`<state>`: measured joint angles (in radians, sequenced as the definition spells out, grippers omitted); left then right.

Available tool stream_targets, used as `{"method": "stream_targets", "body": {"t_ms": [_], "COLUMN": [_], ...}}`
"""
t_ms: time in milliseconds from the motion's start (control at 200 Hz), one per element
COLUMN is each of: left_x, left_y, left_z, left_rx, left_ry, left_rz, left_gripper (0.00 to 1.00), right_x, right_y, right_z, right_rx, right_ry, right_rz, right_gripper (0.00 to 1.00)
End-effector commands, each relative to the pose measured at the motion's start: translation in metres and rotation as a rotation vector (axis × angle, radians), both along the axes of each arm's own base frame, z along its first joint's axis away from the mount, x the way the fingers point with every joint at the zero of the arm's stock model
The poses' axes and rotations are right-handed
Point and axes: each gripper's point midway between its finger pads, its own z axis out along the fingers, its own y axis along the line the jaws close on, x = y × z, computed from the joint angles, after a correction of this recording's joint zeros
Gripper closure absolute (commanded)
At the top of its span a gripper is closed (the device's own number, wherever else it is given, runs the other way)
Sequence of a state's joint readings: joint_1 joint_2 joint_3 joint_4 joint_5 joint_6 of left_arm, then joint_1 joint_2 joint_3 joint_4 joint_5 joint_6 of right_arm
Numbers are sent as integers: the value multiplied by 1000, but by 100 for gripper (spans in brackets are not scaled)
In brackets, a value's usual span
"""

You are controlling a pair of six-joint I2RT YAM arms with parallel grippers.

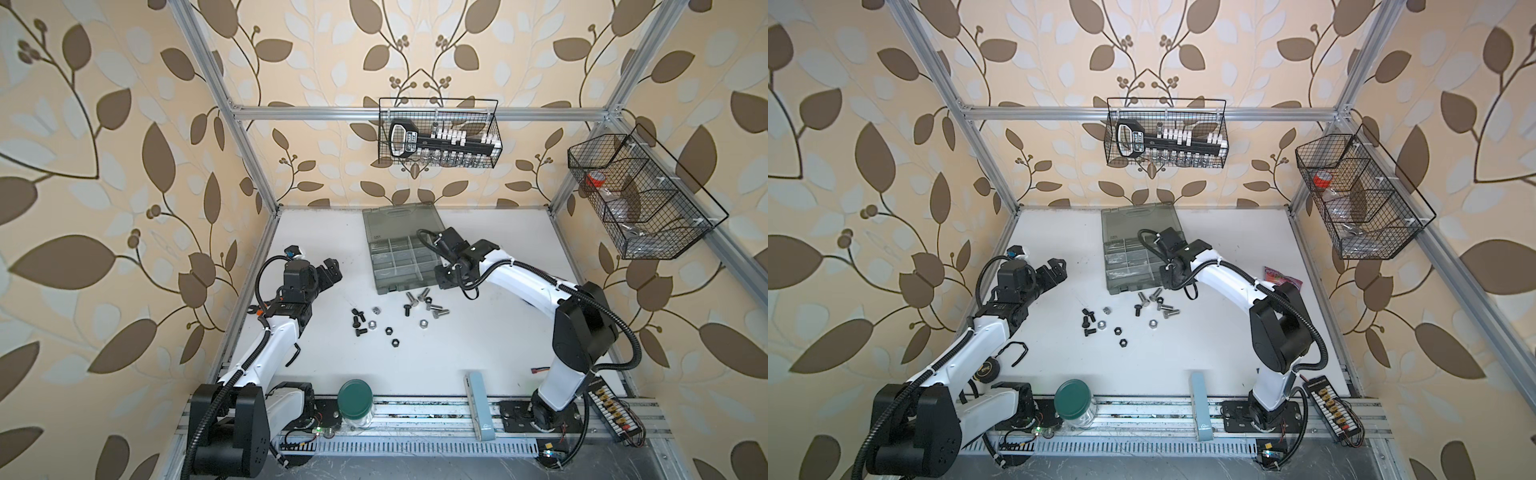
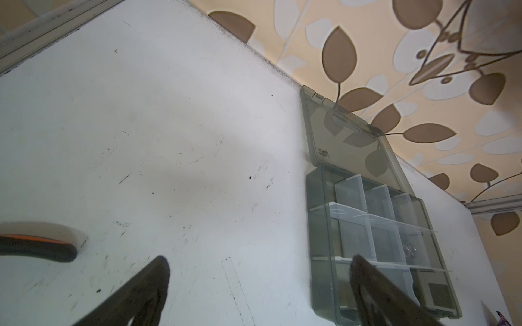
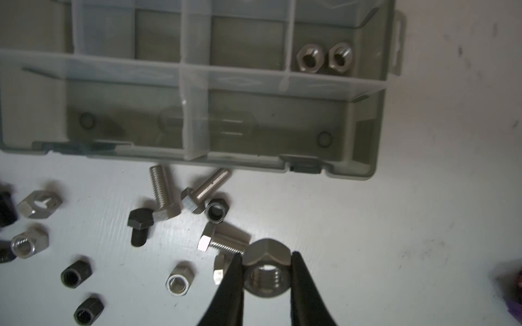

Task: Sort the screws and nuts into containers
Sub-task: Place the nut into the container.

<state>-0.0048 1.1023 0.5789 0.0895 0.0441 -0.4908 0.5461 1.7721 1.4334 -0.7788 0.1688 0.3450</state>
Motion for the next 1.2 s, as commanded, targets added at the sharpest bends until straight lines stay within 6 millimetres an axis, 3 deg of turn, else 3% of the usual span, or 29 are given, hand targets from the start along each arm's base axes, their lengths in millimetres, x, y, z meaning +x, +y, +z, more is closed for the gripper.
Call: {"method": "stream_targets", "body": {"t_ms": [0,130,420,920,1200], "left_x": [5,8,8,8,8], "left_y": [4,2,1,1,1], "left_z": [19,19,17,17,18], "left_rx": [-2,-9,-19,-16,-17], "left_ry": [-54,-49,-45,-47,-47], "left_rz": [17,8,3,2,1], "left_gripper": [1,1,1,1,1], "right_x": [34,65,115,134,133], "right_y": [-8,-15,-18,-10,-9], "right_z": [26,28,3,-48,-53], "right_rx": [30,37,-3,-19,-21], "right_ry": [-95,-126,-122,-49,-38], "right_rz": [-15,-34,-43,-18,-8], "right_gripper": [87,87,87,86,65]}}
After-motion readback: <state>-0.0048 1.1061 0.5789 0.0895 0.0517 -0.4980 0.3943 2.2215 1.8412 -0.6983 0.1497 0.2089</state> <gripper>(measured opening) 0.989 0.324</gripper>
